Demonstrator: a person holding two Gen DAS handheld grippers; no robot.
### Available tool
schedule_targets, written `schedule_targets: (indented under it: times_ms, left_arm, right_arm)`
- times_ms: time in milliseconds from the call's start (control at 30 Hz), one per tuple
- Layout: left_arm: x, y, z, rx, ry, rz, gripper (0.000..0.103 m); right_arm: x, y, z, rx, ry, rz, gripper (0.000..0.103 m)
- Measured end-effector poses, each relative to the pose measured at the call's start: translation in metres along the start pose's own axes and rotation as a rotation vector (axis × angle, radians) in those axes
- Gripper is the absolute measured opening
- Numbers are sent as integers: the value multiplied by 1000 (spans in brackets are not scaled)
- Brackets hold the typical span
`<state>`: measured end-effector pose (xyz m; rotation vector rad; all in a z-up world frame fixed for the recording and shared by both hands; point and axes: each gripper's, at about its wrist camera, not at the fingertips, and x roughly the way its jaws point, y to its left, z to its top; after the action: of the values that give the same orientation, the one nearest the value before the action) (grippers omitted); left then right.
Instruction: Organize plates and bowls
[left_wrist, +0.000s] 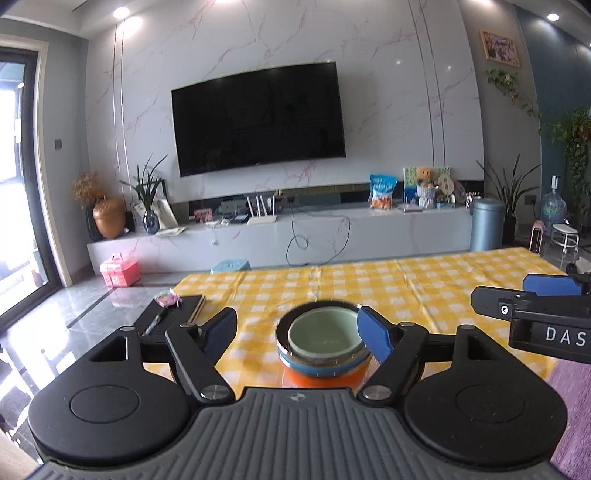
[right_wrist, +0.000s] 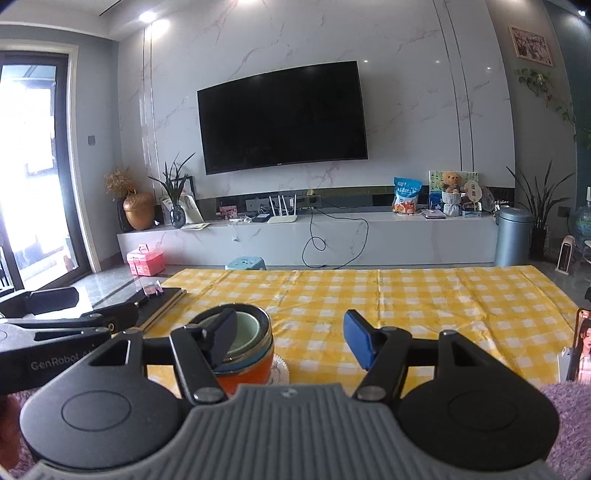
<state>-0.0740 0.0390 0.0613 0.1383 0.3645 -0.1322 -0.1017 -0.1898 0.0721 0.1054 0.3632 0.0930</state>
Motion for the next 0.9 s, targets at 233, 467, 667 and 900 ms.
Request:
schedule_targets:
  times_ms: [233, 467, 667, 900]
  left_arm:
    - [23, 2, -29, -22, 185, 0, 88]
    - [44, 6, -53, -57, 297, -8, 88]
    - [55, 7, -69, -85, 374, -5, 88]
    - [51, 7, -69, -92, 376, 9, 88]
  right_arm:
    - [12, 7, -25, -13, 76, -20, 66]
    - [26, 10, -45, -25, 138, -46, 67]
    - [37, 10, -63, -30, 188, -62, 69]
    - [39, 9, -70, -16, 216, -74, 71]
